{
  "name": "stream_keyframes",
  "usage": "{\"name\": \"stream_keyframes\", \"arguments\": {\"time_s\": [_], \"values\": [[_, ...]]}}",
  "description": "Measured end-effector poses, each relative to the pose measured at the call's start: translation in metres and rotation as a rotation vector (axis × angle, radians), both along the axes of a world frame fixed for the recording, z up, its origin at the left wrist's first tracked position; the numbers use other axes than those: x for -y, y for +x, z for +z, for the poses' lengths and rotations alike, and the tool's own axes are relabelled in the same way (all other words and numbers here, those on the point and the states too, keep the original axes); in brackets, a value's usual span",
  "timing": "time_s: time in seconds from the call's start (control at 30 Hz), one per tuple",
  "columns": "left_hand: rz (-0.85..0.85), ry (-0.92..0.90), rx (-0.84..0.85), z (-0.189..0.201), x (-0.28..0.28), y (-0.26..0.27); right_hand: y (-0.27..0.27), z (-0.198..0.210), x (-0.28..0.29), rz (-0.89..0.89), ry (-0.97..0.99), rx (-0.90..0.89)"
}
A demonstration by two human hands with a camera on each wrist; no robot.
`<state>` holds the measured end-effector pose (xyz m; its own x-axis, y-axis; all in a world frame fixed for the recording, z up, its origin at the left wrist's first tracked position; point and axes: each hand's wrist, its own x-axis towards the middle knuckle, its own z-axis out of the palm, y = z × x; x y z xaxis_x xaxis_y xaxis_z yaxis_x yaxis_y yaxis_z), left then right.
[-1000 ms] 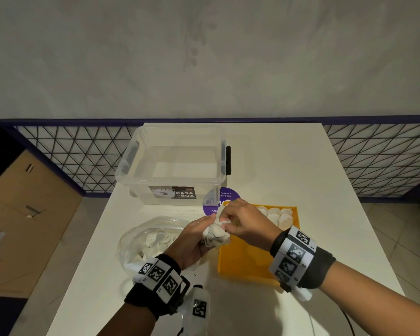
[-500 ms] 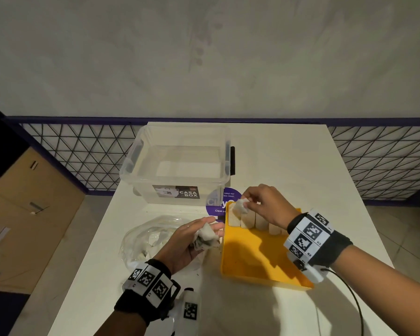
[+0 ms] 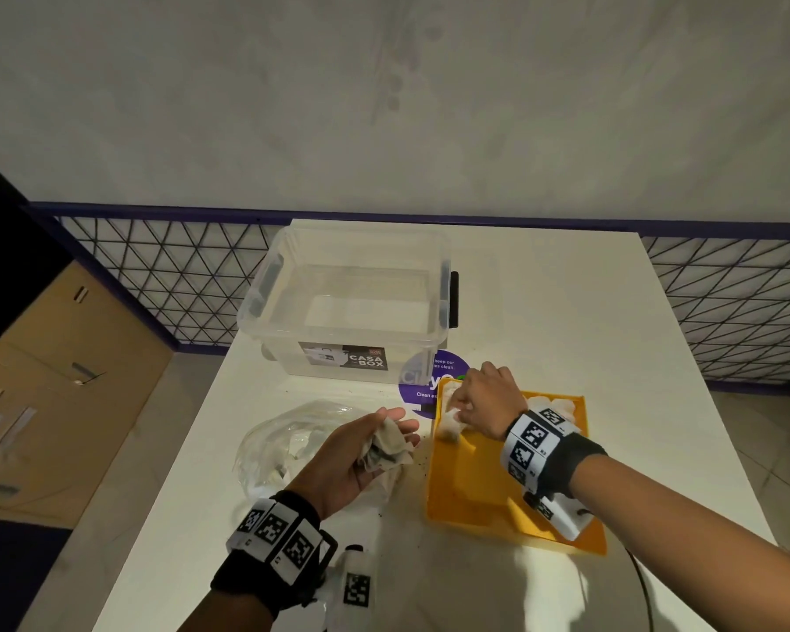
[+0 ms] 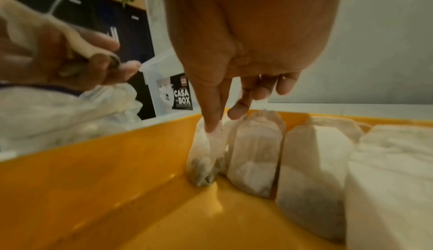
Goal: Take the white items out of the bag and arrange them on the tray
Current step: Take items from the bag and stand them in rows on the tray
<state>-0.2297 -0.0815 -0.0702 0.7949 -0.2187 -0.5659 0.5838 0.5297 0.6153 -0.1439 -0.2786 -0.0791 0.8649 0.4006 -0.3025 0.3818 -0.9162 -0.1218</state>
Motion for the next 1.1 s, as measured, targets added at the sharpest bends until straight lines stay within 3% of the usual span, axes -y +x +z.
{"name": "stream_keyframes", "arguments": {"time_s": [0.33,0.53,0.63,0.8,1.1], "values": [[-0.029,-0.075,-0.008,0.001,0.003,0.003,0.002,-0.007,-0.002,0.087,-0.015,0.141],[-0.039,-0.036,0.025,0.003,0.009,0.005,-0.015,0.024,0.001,0.026,0.311,0.203],[0.029,-0.126,-0.008,0.001,0.009,0.006,-0.032,0.051,0.000,0.071,0.510,0.053],[-0.039,-0.130,0.011,0.011,0.017,0.001,-0.049,0.063,0.004,0.229,0.442,-0.021],[-0.044,-0.012,-0.044,0.011,0.021,0.003,-0.045,0.069,0.008,-0.055,0.749,-0.178]]}}
